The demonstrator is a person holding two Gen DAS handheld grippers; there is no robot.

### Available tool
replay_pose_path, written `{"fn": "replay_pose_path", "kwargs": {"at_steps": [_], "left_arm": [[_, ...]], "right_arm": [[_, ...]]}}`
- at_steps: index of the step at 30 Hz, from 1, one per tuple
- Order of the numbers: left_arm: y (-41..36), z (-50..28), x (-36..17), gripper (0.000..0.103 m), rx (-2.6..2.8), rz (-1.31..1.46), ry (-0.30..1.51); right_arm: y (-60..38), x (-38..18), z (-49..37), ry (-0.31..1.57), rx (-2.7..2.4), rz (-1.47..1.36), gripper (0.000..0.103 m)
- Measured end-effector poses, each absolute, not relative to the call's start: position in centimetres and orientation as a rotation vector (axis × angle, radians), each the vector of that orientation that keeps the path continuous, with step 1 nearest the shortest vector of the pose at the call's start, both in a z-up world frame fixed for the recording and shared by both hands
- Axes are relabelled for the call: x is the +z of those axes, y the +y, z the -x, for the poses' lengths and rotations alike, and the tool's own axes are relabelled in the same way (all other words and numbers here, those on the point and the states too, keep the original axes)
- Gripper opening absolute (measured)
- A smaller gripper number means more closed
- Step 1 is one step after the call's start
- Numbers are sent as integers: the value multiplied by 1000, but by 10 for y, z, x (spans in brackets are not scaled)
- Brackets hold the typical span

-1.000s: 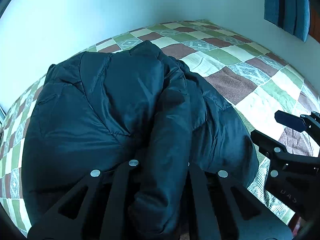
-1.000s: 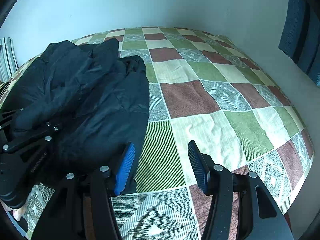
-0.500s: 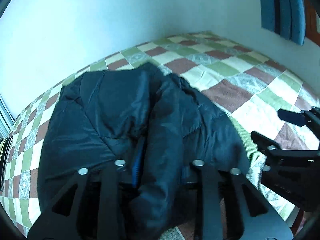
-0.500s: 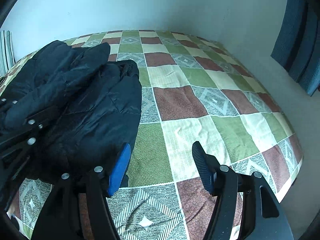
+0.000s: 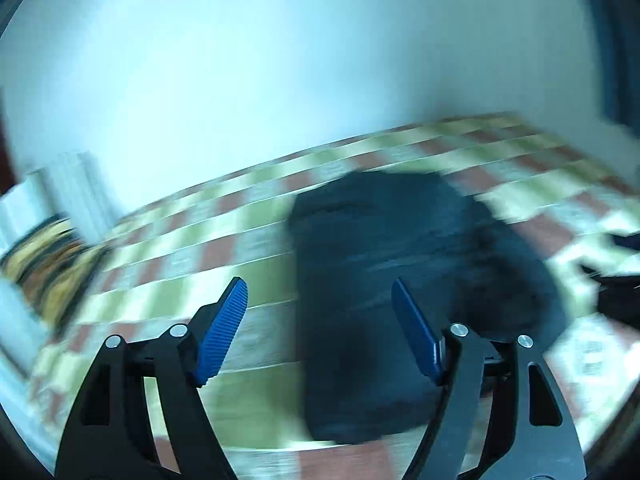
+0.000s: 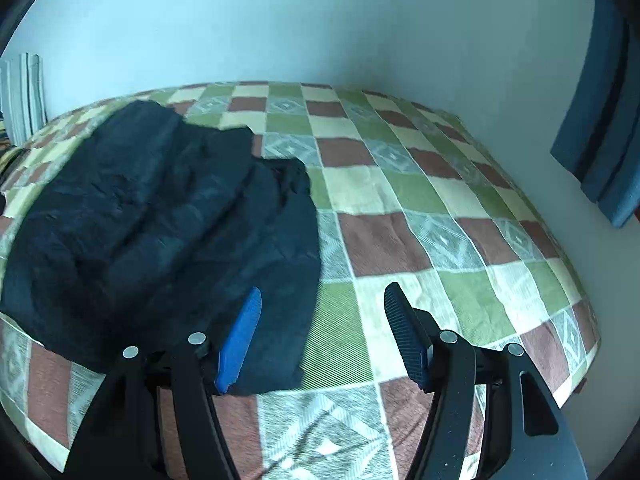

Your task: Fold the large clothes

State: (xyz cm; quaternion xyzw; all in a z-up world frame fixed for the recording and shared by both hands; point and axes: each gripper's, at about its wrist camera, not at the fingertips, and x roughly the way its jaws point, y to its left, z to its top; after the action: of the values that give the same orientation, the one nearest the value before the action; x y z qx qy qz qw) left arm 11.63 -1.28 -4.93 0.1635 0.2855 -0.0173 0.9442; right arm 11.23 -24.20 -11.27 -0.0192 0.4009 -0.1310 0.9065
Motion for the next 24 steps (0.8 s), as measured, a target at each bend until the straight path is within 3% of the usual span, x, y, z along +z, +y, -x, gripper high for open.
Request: {"fn": "replay_pose_path", "kwargs": {"at_steps": [9,11,13,21,23,24], "left_arm": [[45,-153,-89,75,137,-292,708],[46,-156,-94,75,127,-288,720],[46,-159,-98,75,114,-271,729],[50,-163,-109,75,69,-231,740],[50,-163,-110,75,60,-227,740],[50,-163,-111,75,53,-221,741]], "right_arm": [[-190,-79,-151,788,-110,-5,64],[-175,-79,-162,795,-69,-9,68],[-160,-85,-172,810,-44,-5,75],[-148,-132,-199,949,-18,-74,79],[-149,-134,-197,954,8,-102,68],[-149,-136,-197,964,29,-120,47]]}}
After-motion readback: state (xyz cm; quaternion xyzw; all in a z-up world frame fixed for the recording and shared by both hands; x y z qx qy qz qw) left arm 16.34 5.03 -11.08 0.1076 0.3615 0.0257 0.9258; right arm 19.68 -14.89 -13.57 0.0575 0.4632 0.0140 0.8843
